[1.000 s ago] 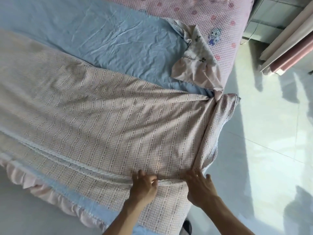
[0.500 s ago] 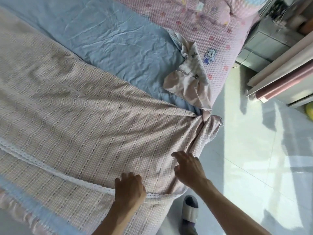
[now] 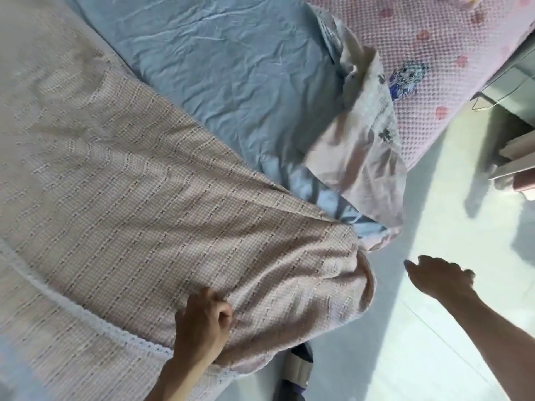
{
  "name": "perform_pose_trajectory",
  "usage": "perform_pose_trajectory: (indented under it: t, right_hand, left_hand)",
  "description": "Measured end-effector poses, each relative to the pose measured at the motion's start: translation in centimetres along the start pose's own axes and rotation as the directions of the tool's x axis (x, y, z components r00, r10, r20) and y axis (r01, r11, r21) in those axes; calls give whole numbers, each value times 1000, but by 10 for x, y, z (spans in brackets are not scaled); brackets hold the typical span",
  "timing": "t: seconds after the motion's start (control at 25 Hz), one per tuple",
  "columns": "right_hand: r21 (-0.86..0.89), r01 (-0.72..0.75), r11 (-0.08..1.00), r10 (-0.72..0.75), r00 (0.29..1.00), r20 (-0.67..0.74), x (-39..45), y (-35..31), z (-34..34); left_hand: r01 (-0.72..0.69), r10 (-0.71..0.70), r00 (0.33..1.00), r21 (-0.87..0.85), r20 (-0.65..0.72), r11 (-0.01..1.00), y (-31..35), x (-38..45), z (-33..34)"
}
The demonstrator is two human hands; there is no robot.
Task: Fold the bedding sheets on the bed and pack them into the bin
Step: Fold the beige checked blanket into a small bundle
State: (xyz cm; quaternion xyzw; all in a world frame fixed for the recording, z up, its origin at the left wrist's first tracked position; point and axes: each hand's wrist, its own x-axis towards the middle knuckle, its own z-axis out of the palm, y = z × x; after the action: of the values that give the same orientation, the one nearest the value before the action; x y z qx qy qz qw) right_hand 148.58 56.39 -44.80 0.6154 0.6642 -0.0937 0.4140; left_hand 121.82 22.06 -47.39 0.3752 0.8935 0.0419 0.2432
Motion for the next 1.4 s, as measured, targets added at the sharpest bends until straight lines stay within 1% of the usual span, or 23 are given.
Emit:
perform_pose_trajectory:
  t: [0.04, 0.08, 0.16, 0.2, 0.28, 0.36, 0.4, 0.44, 0.48, 0.56, 0.6, 0.64, 0.68, 0.72, 0.8, 0.92, 0.96, 1.04, 1.08, 1.16, 1.28, 1.32, 1.4]
  right_hand:
    - [33, 59, 998, -54, 987, -152, 3, 0, 8]
    - [120, 182, 976, -127, 920, -371, 1, -10, 16]
    - [211, 489, 847, -256, 721, -644, -32, -50, 19]
    - [199, 649, 734, -354, 616, -704, -61, -76, 22]
    - [93, 857, 507, -565, 412, -715, -129, -126, 45]
    - [-59, 952, 301, -739, 194, -645, -191, -166, 82]
    - [-101, 968, 228, -797, 126, -591, -215, -183, 103]
    - [-106, 974, 199, -835, 112, -538, -234, -195, 122]
    - [-84, 972, 220, -857, 151, -493, -246, -206, 140]
    - [22, 941, 337, -854, 315, -415, -268, -223, 167]
    - [73, 923, 377, -838, 373, -398, -274, -227, 176]
    - [102, 918, 384, -826, 391, -405, -282, -232, 186]
    - [103, 924, 369, -823, 377, -424, -286, -235, 192]
    - [83, 935, 344, -822, 343, -454, -289, -237, 197]
    - [61, 948, 311, -811, 299, -504, -291, -241, 204]
    - [43, 910, 412, -725, 355, -591, -284, -243, 208]
    - [-4, 903, 429, -717, 338, -610, -289, -241, 211]
    - [-124, 907, 403, -741, 244, -625, -304, -237, 224]
    - [-137, 909, 394, -749, 232, -621, -310, -236, 228]
    - [-81, 915, 395, -741, 265, -617, -314, -234, 229]
    - [143, 907, 397, -679, 395, -619, -309, -236, 224]
    - [220, 894, 390, -647, 436, -625, -307, -235, 222]
    - [277, 872, 402, -623, 483, -615, -308, -232, 215]
  left_hand:
    - [7, -7, 1000, -1, 13, 1000, 1, 3, 1]
    - [17, -17, 999, -3, 33, 1000, 6, 5, -1]
    - [10, -10, 997, -5, 81, 1000, 17, 5, -8]
    - [12, -9, 997, -38, 83, 999, 18, 3, -10]
    - [62, -52, 996, -145, 72, 988, 13, 0, -19]
    - [203, -218, 976, -296, -18, 933, 3, -8, -30]
    - [278, -331, 938, -354, -98, 893, -7, -14, -37]
    - [354, -445, 880, -401, -163, 845, -21, -21, -42]
    - [446, -564, 807, -444, -176, 777, -37, -27, -47]
    - [633, -770, 631, -513, -93, 580, -73, -37, -54]
    - [688, -830, 557, -544, -30, 480, -85, -39, -59]
    - [702, -863, 504, -596, 29, 390, -99, -40, -63]
    - [673, -877, 475, -670, 68, 313, -108, -37, -65]
    - [622, -880, 466, -741, 94, 251, -116, -34, -67]
    - [536, -858, 500, -821, 120, 198, -134, -30, -71]
    - [494, -820, 552, -852, 152, 174, -153, -29, -70]
    - [481, -813, 557, -865, 172, 146, -158, -32, -68]
    - [453, -775, 584, -889, 241, 65, -173, -42, -60]
    - [433, -741, 612, -901, 275, 24, -178, -47, -59]
    - [383, -699, 653, -923, 291, -26, -182, -55, -60]
    - [439, -697, 686, -882, 207, 170, -175, -58, -65]
    - [474, -698, 679, -862, 228, 180, -171, -54, -63]
    - [509, -663, 676, -854, 323, 103, -162, -45, -56]
